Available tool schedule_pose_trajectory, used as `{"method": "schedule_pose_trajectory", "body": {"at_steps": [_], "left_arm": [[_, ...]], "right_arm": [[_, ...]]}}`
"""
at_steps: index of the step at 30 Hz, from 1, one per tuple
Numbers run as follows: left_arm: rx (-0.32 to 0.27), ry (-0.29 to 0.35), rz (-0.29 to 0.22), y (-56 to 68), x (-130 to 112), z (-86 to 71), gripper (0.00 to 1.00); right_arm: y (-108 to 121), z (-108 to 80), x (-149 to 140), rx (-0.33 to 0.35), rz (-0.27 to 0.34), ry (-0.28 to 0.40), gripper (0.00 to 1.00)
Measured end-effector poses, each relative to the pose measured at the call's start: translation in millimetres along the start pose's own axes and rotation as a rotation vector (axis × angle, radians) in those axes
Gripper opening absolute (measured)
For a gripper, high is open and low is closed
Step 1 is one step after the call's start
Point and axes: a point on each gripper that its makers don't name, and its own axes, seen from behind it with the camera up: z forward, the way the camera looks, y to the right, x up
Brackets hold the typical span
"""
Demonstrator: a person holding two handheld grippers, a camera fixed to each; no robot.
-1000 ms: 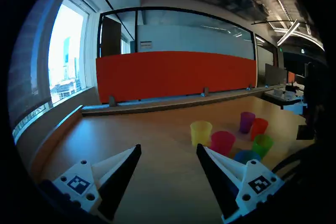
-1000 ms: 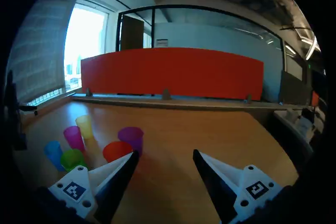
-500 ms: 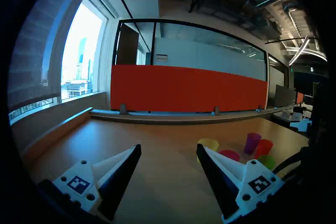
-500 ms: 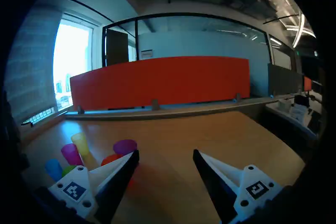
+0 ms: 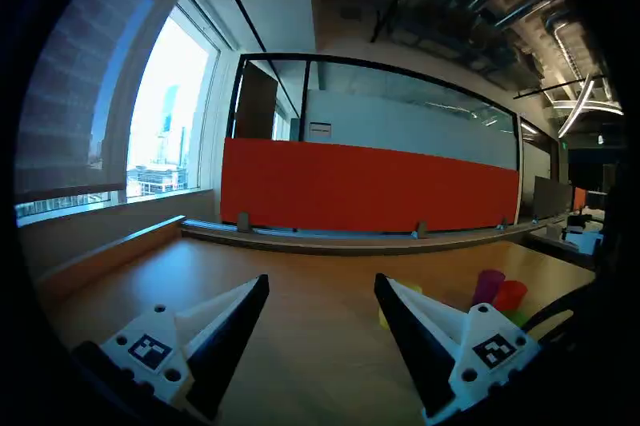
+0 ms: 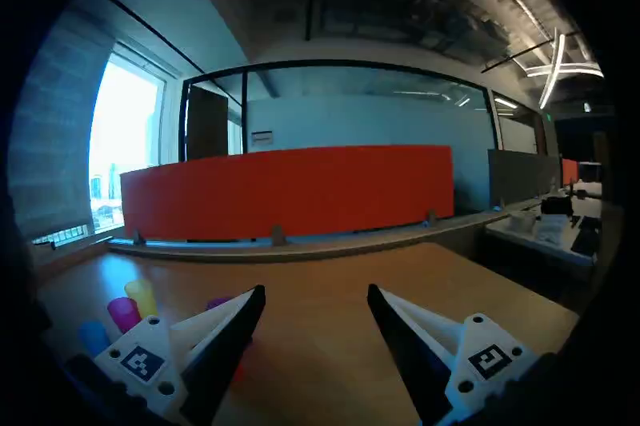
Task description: Pour water
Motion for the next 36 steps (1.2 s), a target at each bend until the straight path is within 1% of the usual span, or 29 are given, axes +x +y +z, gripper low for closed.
{"method": "schedule_pose_trajectory", "body": {"at_steps": [6,12,15,19,23,27,30,36], "left_arm": [[0.028,0.020,0.028,0.3,-5,1.9,0.98],[0.072,0.033,0.056,-1.2,-13,2.9,0.98],[0.090,0.038,0.083,-2.5,-17,3.1,0.98],[0.116,0.047,0.114,-6.8,-24,1.8,0.98],[0.120,0.039,0.133,-7.8,-35,0.1,0.98],[0.116,0.040,0.134,-6.7,-41,-2.7,0.98],[0.110,0.050,0.125,-5.6,-44,-5.4,0.98],[0.109,0.050,0.114,-9.2,-49,-9.8,0.98]], "right_arm": [[-3,-2.1,-8,0.001,-0.026,0.008,0.99],[-5,-0.6,-9,0.004,-0.040,0.013,0.99],[-5,0.5,-7,0.005,-0.027,0.018,0.99],[-2,2.9,-5,-0.005,0.009,0.014,0.99],[1,3.8,-2,-0.015,0.037,0.017,0.99],[2,2.7,-4,-0.021,0.054,0.017,0.99],[1,1.9,-7,-0.022,0.064,0.006,0.99],[1,0.8,-9,-0.023,0.070,0.004,0.99]]}}
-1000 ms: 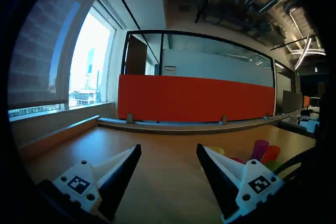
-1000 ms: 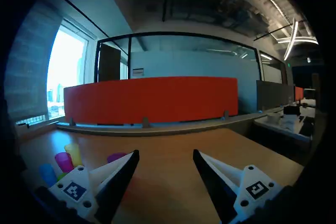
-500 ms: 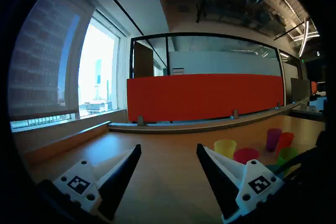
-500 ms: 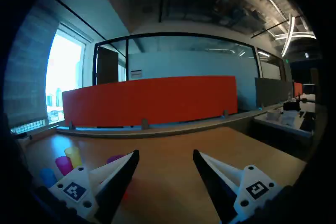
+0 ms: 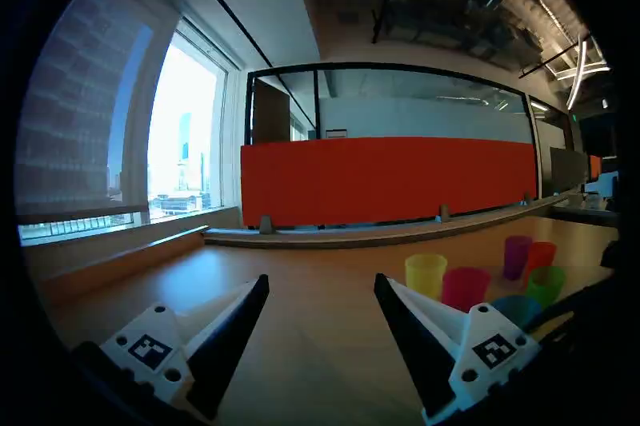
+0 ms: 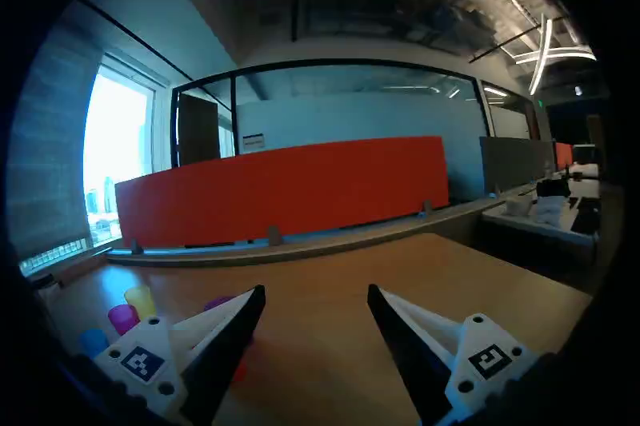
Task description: Pour water
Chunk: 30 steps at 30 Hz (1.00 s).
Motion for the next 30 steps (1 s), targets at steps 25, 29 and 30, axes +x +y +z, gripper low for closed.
{"method": "schedule_pose_trajectory", "body": {"at_steps": [25,29,30], "left_arm": [[-0.011,-0.020,-0.031,-4.1,-6.6,-4.1,0.98],[-0.013,-0.021,-0.031,-3.4,-7.0,-4.2,0.98],[-0.014,-0.021,-0.031,-3.3,-7.1,-4.2,0.98]], "right_arm": [[-6.7,-5.0,0.6,0.024,0.016,-0.007,0.99],[-6.2,-4.6,2.7,0.025,0.006,-0.004,0.99],[-6.2,-4.5,3.1,0.025,0.002,-0.003,0.99]]}}
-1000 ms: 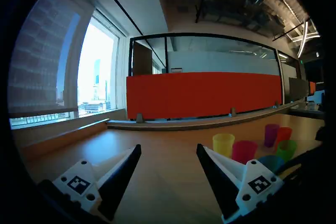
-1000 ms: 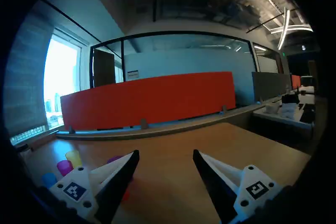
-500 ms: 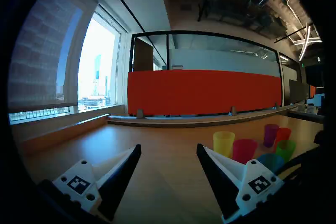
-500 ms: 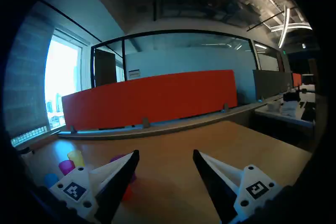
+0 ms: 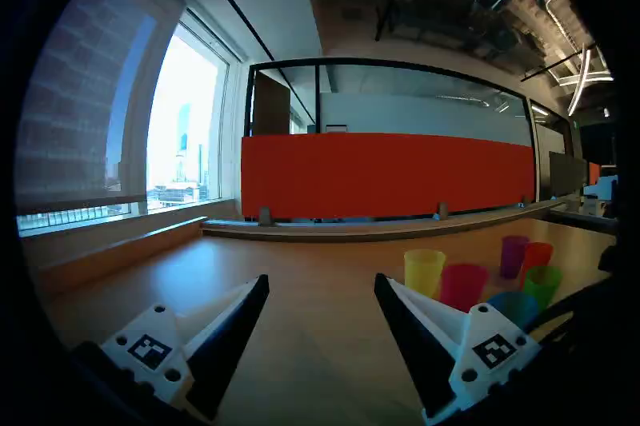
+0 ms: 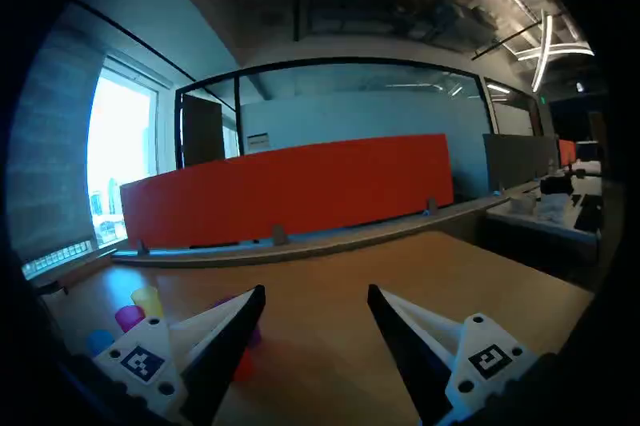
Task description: Pour water
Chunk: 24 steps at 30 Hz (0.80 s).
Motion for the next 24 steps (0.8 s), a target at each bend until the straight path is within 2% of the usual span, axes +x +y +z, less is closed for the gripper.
{"method": "schedule_pose_trajectory", "body": {"at_steps": [16,24], "left_arm": [[0.001,0.000,0.000,0.0,0,0.0,0.98],[0.001,0.000,0.000,0.3,0,-0.1,0.98]], "right_arm": [[-2,-1.1,-6,-0.016,-0.156,0.040,0.99],[-9,3.8,-30,-0.001,-0.173,0.040,0.99]]}}
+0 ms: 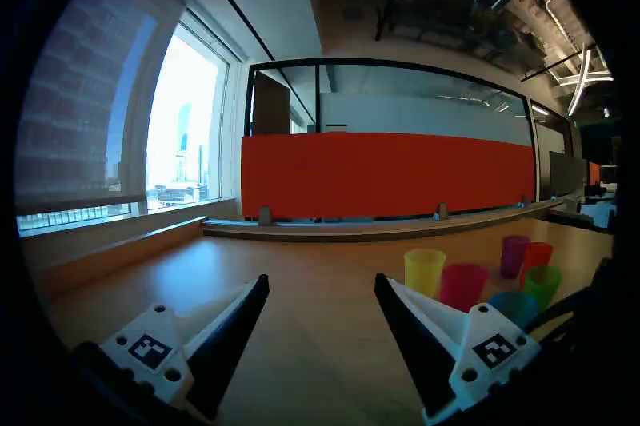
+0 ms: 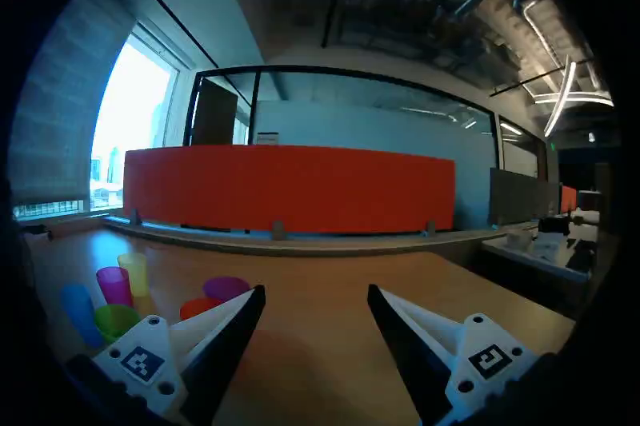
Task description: Pour water
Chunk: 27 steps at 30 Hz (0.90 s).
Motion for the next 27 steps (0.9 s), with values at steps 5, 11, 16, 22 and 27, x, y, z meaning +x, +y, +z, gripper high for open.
{"method": "schedule_pose_trajectory", "body": {"at_steps": [5,11,16,22,27], "left_arm": [[0.000,0.000,0.000,-0.6,0,0.1,0.98],[0.000,0.000,0.000,-0.6,0,0.1,0.98],[0.000,0.000,0.000,-0.8,0,0.1,0.98],[0.000,0.000,0.000,-0.7,0,0.4,0.98],[0.000,0.000,0.000,-0.7,0,0.5,0.98]], "right_arm": [[-5,-2.7,-3,0.033,0.005,0.000,0.99],[1,-2.3,-5,0.046,0.039,0.015,0.99],[6,0.9,-13,0.042,0.063,0.005,0.99],[7,1.8,-17,0.043,0.057,0.004,0.99],[5,-0.4,-14,0.052,0.037,0.014,0.99]]}}
